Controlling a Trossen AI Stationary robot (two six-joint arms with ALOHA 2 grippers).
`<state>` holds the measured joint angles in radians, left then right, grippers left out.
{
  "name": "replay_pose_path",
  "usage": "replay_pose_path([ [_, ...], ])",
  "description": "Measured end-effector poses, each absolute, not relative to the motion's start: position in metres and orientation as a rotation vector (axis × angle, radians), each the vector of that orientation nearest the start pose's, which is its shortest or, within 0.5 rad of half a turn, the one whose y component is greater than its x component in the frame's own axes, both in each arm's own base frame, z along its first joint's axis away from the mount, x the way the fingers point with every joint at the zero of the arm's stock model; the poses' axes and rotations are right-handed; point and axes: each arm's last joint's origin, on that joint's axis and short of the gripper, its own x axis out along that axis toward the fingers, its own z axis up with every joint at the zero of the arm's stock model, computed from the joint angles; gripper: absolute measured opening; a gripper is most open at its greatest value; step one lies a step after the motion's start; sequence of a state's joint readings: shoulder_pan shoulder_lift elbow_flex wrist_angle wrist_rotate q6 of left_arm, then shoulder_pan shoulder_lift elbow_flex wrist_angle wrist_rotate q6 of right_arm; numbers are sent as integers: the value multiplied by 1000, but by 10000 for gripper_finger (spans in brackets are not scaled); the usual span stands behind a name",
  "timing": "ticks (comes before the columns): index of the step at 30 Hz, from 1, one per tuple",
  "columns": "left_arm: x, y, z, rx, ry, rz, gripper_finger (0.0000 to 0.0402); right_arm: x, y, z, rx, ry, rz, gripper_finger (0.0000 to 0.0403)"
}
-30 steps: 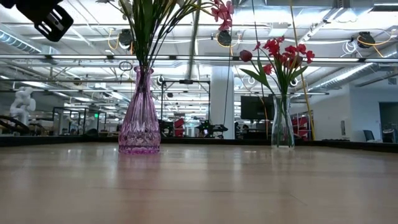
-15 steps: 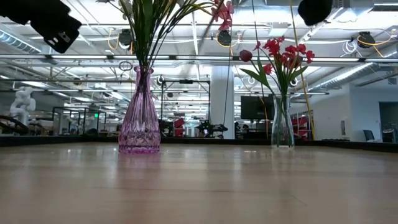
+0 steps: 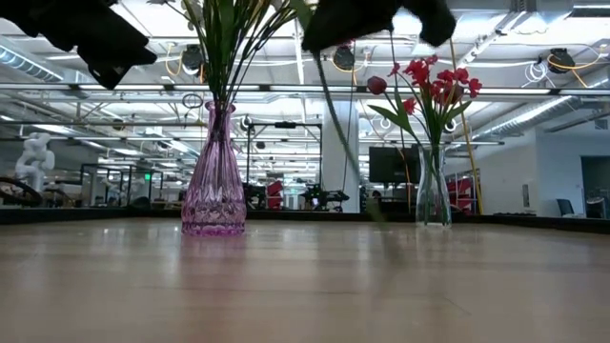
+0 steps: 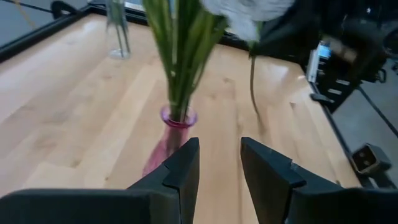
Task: Sort flowers into vase by color
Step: Put the pink flower into the purple vase
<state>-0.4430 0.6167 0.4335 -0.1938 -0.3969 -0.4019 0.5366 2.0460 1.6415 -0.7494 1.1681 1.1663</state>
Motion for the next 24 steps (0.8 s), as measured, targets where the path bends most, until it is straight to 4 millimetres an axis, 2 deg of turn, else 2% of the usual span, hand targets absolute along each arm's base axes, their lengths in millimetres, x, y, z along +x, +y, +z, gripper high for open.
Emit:
replay_pose_path([
  [5,137,-48,236,-234,343,41,125,363,186,214,269,399,-740,0],
  [9,138,-46,236,-237,345,44,125,354,172,217,337,357,-447,0],
  [14,138,-45,236,-237,343,53,125,329,131,222,399,111,-230,0],
  [17,138,-45,236,-241,344,52,125,310,117,226,367,-111,-115,0],
  [20,138,-45,236,-241,345,51,125,295,113,238,221,-358,-38,0],
  [24,138,-45,236,-241,345,52,125,298,109,248,-8,-507,-95,0],
])
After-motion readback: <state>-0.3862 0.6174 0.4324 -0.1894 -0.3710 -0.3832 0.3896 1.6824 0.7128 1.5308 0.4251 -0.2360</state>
